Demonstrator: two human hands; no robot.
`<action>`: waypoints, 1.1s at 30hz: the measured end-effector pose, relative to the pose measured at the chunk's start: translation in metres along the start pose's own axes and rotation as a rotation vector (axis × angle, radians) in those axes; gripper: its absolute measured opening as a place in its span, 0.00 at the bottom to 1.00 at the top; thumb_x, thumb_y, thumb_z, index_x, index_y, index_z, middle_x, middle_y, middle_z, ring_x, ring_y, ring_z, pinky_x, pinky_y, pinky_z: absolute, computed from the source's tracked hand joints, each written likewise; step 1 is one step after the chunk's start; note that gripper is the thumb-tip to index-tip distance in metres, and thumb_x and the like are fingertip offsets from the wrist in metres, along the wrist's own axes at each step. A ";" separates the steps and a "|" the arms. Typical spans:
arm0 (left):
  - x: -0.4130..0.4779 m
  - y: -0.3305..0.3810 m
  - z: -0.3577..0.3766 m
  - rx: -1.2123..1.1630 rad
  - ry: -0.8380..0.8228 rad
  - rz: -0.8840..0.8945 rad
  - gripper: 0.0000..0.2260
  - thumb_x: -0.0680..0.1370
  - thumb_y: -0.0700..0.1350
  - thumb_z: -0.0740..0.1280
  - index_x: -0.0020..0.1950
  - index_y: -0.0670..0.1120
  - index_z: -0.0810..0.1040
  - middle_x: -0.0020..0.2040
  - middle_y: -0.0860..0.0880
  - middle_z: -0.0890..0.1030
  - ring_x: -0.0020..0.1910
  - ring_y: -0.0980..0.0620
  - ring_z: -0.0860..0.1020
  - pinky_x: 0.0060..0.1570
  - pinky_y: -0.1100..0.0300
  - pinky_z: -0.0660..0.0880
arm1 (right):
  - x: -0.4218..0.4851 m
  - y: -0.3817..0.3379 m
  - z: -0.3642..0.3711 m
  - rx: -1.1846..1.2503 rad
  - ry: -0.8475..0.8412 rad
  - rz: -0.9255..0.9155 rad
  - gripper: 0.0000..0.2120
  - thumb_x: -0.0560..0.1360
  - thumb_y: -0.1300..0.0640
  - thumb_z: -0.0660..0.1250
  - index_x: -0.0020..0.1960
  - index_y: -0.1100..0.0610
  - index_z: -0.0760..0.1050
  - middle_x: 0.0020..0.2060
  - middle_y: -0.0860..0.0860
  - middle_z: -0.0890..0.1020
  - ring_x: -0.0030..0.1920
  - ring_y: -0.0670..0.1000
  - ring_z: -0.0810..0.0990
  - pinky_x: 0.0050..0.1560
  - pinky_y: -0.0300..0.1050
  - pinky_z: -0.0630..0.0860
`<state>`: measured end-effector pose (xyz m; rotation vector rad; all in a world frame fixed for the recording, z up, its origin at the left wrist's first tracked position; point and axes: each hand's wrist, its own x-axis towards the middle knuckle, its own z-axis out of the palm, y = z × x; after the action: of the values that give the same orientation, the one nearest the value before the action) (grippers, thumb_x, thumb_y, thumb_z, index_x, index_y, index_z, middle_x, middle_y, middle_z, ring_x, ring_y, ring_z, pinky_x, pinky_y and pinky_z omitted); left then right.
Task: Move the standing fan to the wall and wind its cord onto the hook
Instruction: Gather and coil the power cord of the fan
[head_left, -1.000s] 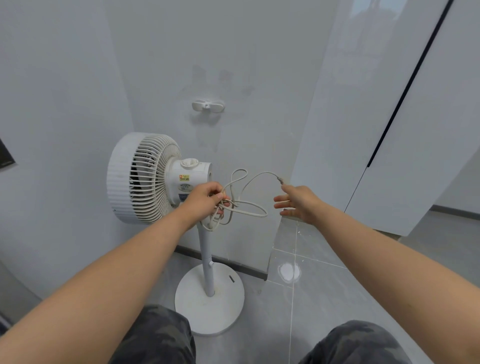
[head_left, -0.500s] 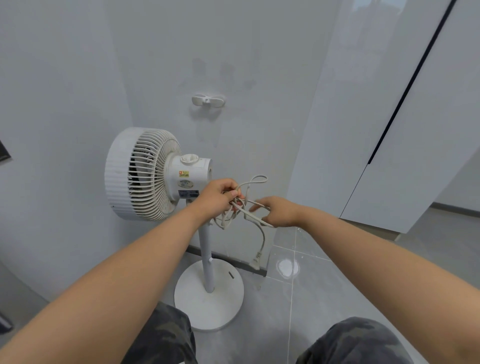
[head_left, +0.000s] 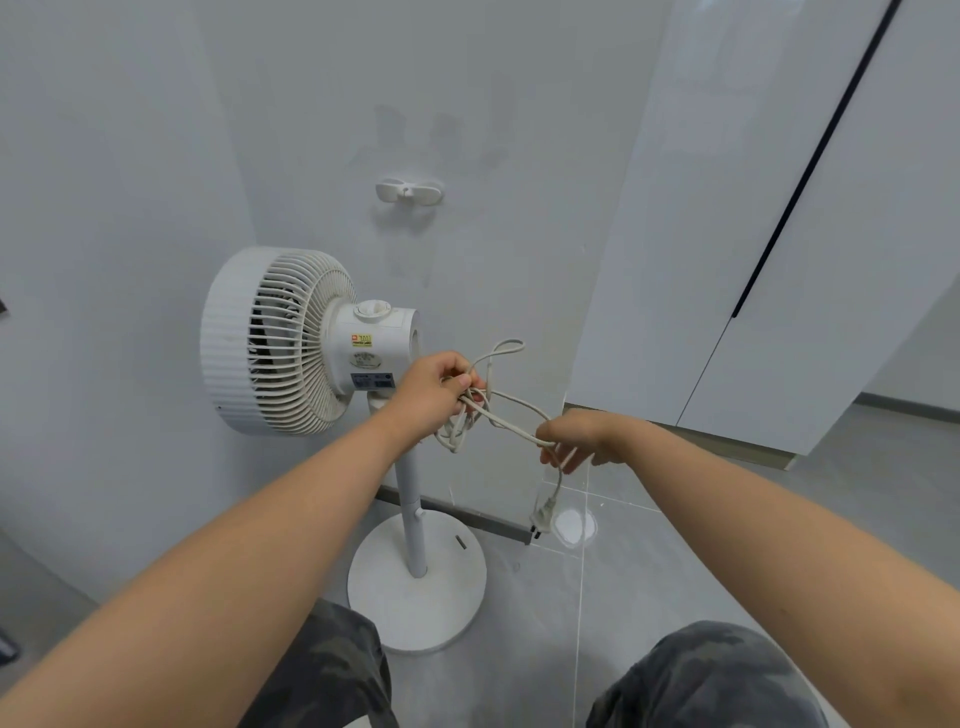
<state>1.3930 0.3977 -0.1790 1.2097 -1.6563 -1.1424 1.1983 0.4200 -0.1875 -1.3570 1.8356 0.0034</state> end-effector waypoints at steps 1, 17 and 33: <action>0.000 0.001 0.002 0.045 0.008 0.025 0.11 0.79 0.35 0.60 0.39 0.44 0.75 0.39 0.49 0.79 0.35 0.58 0.76 0.31 0.75 0.72 | -0.001 0.003 0.000 0.030 -0.028 0.034 0.17 0.78 0.46 0.56 0.45 0.57 0.77 0.49 0.54 0.80 0.53 0.55 0.78 0.64 0.57 0.63; -0.001 -0.003 0.005 0.250 -0.182 -0.227 0.11 0.70 0.43 0.75 0.48 0.47 0.75 0.38 0.44 0.79 0.33 0.46 0.76 0.37 0.54 0.77 | -0.008 0.001 -0.009 0.499 0.029 -0.346 0.10 0.79 0.63 0.61 0.42 0.60 0.79 0.27 0.51 0.72 0.28 0.47 0.66 0.31 0.38 0.63; -0.006 -0.006 -0.013 0.168 -0.367 -0.251 0.08 0.79 0.40 0.63 0.43 0.47 0.81 0.38 0.50 0.76 0.37 0.53 0.71 0.40 0.60 0.68 | -0.021 -0.004 -0.003 0.240 0.141 -0.421 0.14 0.80 0.61 0.58 0.39 0.57 0.77 0.32 0.51 0.77 0.28 0.47 0.69 0.29 0.38 0.68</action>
<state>1.4085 0.3996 -0.1816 1.4080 -1.9433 -1.4730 1.2009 0.4339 -0.1706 -1.5727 1.5683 -0.5268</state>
